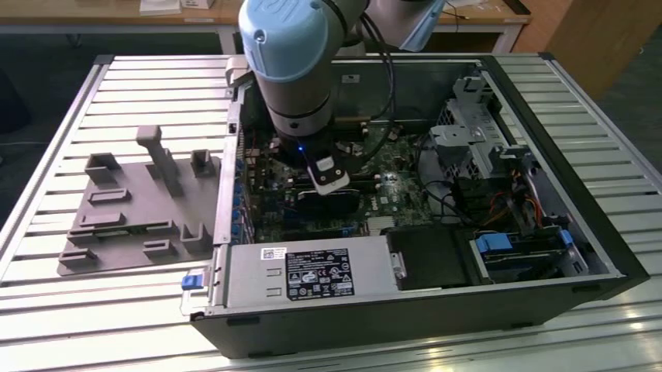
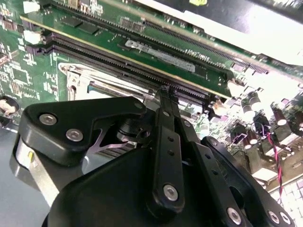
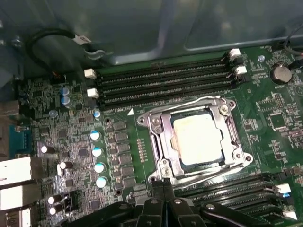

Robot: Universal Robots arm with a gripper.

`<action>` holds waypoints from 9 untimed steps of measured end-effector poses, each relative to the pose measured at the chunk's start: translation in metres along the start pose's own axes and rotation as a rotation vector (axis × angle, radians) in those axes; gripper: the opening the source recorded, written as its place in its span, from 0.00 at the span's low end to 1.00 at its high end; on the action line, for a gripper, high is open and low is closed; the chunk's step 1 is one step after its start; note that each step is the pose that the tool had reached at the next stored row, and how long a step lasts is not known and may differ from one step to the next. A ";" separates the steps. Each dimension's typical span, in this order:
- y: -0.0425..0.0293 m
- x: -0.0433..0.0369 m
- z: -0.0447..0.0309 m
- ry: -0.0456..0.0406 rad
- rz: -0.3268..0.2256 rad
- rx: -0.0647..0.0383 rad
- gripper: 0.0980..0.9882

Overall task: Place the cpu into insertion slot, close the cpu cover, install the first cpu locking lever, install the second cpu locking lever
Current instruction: 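Install the second cpu locking lever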

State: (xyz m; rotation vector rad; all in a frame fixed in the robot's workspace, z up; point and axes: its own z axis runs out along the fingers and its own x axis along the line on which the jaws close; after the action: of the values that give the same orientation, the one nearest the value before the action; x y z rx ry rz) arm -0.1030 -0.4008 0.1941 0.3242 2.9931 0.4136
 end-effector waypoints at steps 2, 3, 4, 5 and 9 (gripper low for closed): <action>-0.0001 0.0001 0.0000 0.0022 0.002 -0.011 0.01; -0.0002 0.0003 -0.0001 0.0028 0.002 -0.014 0.01; -0.0003 0.0004 0.0000 0.0031 0.002 -0.016 0.01; -0.0005 0.0005 0.0001 0.0033 0.002 -0.017 0.01; -0.0016 0.0012 0.0013 0.0037 0.002 -0.018 0.01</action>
State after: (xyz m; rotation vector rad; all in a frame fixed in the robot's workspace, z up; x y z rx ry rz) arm -0.1043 -0.4017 0.1923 0.3258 2.9909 0.4421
